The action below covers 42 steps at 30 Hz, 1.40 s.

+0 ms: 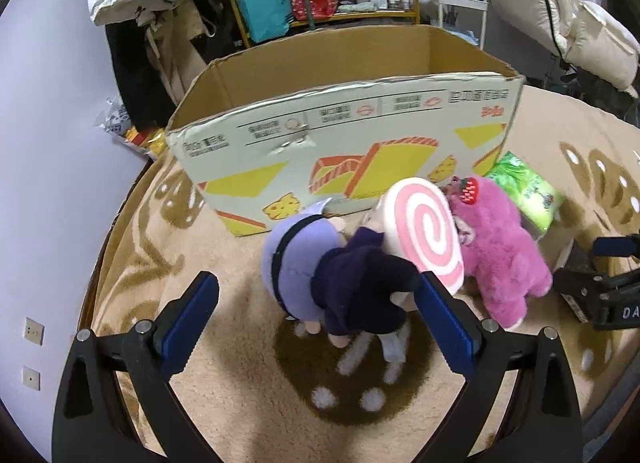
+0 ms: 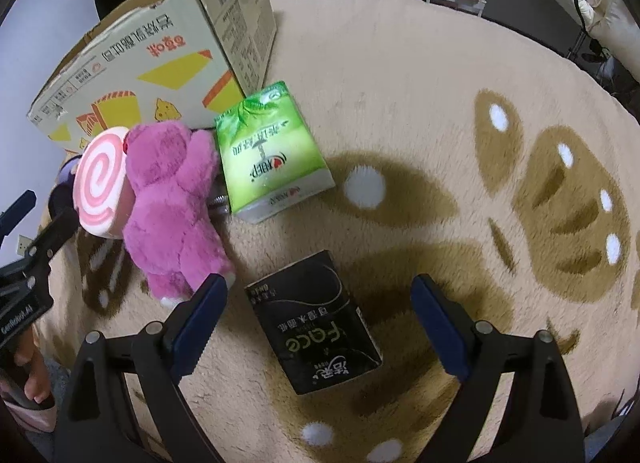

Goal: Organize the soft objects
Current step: 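Grasp the purple-haired doll plush with the left tool while the right tool grasps the black Face tissue pack, then lift the doll and the tissue pack and carry both over the cardboard box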

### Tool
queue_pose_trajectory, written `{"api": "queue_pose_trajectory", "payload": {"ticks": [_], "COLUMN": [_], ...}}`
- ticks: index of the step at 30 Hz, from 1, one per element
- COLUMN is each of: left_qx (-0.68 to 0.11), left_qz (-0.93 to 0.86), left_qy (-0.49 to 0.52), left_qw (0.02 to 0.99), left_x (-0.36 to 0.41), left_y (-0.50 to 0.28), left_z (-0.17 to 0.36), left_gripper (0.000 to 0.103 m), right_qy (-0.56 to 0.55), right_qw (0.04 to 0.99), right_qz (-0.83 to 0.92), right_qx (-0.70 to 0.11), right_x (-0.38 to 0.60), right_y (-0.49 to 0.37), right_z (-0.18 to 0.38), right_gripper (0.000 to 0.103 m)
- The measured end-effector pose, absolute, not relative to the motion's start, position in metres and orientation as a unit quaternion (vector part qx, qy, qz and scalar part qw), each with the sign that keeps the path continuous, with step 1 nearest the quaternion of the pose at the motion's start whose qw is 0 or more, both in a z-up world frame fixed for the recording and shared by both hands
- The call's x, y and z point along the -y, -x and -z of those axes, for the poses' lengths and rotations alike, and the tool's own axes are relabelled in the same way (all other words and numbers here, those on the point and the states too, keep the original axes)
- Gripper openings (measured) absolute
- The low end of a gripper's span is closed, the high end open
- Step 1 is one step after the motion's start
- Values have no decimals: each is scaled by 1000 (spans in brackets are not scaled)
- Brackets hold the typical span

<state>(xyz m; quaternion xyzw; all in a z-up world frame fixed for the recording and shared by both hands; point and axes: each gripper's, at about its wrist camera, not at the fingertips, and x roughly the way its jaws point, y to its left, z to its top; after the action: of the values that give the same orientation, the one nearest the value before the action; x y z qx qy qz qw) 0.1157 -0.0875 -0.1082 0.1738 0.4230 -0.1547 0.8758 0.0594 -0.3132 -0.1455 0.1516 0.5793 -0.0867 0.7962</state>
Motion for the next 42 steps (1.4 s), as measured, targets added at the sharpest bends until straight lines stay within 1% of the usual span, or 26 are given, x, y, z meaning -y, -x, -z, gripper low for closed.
{"api": "queue_pose_trajectory", "payload": {"ticks": [3, 6, 10, 12, 14, 15, 16, 17, 18, 20, 21, 23, 28, 34, 36, 42], "left_qx": [-443, -477, -475, -471, -476, -483, -488, -490, -490, -488, -488, -488, -487, -482, -479, -468], "left_qz": [146, 156, 143, 141, 146, 149, 149, 145, 141, 133, 133, 136, 139, 138, 134, 127], "left_qy": [-151, -84, -60, -55, -47, -42, -42, -47, -54, -66, -67, -65, -62, -63, -66, -49], "left_qw": [872, 861, 866, 869, 866, 862, 859, 858, 859, 860, 860, 860, 860, 863, 865, 873], "left_x": [80, 63, 50, 46, 44, 43, 43, 45, 44, 47, 48, 49, 48, 48, 48, 40], "left_y": [-124, -135, -139, -140, -142, -145, -147, -148, -150, -152, -153, -153, -154, -152, -150, -143], "left_z": [113, 116, 112, 112, 114, 117, 120, 122, 125, 128, 130, 131, 133, 131, 129, 116], "left_gripper": [97, 97, 97, 95, 82, 78, 73, 68, 66, 58, 57, 49, 47, 43, 43, 43], "right_qy": [-148, -149, -139, -137, -135, -132, -130, -126, -124, -119, -114, -103, -82, -84, -81, -61], "right_qw": [791, 787, 786, 786, 785, 785, 785, 785, 785, 785, 786, 785, 782, 785, 796, 837], "right_qz": [85, 82, 81, 80, 78, 77, 76, 75, 73, 65, 64, 67, 72, 72, 73, 64], "right_qx": [-587, -594, -597, -598, -599, -600, -601, -602, -603, -604, -604, -607, -613, -610, -595, -540], "right_x": [315, 312, 309, 308, 304, 302, 298, 293, 290, 284, 282, 275, 260, 255, 267, 256], "right_y": [-61, -62, -63, -64, -62, -62, -63, -63, -64, -64, -64, -62, -64, -66, -64, -63], "right_z": [152, 159, 161, 163, 163, 164, 162, 162, 162, 162, 162, 162, 164, 165, 161, 131], "right_gripper": [97, 97, 97, 91, 87, 83, 80, 73, 67, 60, 60, 59, 59, 57, 56, 56]}}
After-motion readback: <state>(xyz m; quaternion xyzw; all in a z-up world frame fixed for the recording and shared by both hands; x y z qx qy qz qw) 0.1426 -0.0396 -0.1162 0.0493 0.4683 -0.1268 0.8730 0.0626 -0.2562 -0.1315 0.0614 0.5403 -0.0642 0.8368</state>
